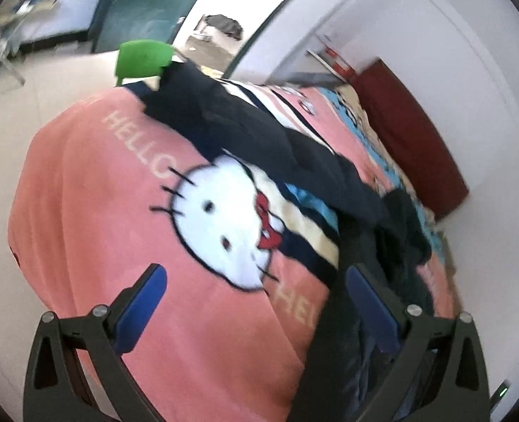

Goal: Fold large clothes
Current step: 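Grasp the other jacket sleeve cuff with the left gripper, then lift the held sleeve and lay it across the jacket back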

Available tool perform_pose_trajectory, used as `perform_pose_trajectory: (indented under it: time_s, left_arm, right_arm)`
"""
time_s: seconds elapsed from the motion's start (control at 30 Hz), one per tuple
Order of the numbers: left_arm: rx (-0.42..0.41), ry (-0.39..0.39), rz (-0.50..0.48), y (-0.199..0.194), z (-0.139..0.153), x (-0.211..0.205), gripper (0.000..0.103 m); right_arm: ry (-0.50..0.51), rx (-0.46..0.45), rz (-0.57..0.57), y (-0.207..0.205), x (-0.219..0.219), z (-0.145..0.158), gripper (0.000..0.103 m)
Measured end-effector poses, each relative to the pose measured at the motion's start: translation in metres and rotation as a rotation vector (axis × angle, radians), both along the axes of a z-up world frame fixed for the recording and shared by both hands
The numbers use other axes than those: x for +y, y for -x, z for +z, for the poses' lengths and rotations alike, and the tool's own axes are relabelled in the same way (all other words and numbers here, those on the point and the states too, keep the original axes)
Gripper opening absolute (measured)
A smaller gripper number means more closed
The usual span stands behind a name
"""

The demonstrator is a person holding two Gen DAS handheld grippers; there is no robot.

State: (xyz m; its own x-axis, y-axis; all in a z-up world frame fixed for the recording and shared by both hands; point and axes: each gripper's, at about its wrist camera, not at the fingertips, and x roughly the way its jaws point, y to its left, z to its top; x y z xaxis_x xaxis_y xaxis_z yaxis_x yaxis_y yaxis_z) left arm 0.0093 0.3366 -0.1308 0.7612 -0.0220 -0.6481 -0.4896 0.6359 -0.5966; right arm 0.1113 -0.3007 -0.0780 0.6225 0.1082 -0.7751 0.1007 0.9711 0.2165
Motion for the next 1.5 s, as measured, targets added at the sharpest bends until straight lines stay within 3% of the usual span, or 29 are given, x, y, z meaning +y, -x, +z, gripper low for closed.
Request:
perform_pose_trajectory:
  time_s: [0.2,0.4,0.57,0.9,1.07,1.13,1.2,1.27,1.33,1.4,1.5]
  left_arm:
    - [-0.019,0.049,0.064,-0.009,-0.002,0.045,0.102]
    - [0.018,0.071,0.102,-0.039,-0.006,0.081,0.101]
    - [0.03,0.167,0.141,-0.067,-0.017,0.106,0.101]
    - [0.019,0.279,0.187,-0.102,-0.038,0.123,0.1]
    - [0.02,0.295,0.221,-0.108,-0.048,0.125,0.099]
    - [0.029,0.283,0.245,-0.111,-0.047,0.129,0.093]
    - [0.027,0.3,0.266,-0.113,-0.047,0.135,0.077]
    - [0.036,0.325,0.289,-0.117,-0.049,0.14,0.068]
    - [0.046,0.342,0.299,-0.12,-0.053,0.143,0.054]
    - [0.053,0.357,0.303,-0.121,-0.056,0.144,0.026]
    - [0.048,0.352,0.299,-0.12,-0.055,0.144,0.012]
  right_arm:
    - [0.002,0.014,0.008,0.0,0.003,-0.008,0.078]
    - [0.045,0.04,0.023,-0.004,0.01,-0.017,0.079]
    - [0.051,0.06,0.006,-0.01,0.004,-0.022,0.079]
    - [0.059,0.095,-0.033,-0.019,-0.013,-0.033,0.079]
    - [0.065,0.103,-0.045,-0.022,-0.018,-0.036,0.079]
    - [0.064,0.104,-0.051,-0.023,-0.021,-0.037,0.079]
    - [0.066,0.103,-0.057,-0.023,-0.022,-0.036,0.079]
    - [0.061,0.099,-0.061,-0.023,-0.024,-0.035,0.079]
    - [0.063,0.094,-0.061,-0.022,-0.025,-0.034,0.079]
    - [0.059,0.089,-0.062,-0.02,-0.026,-0.033,0.079]
    - [0.051,0.08,-0.068,-0.018,-0.029,-0.03,0.079]
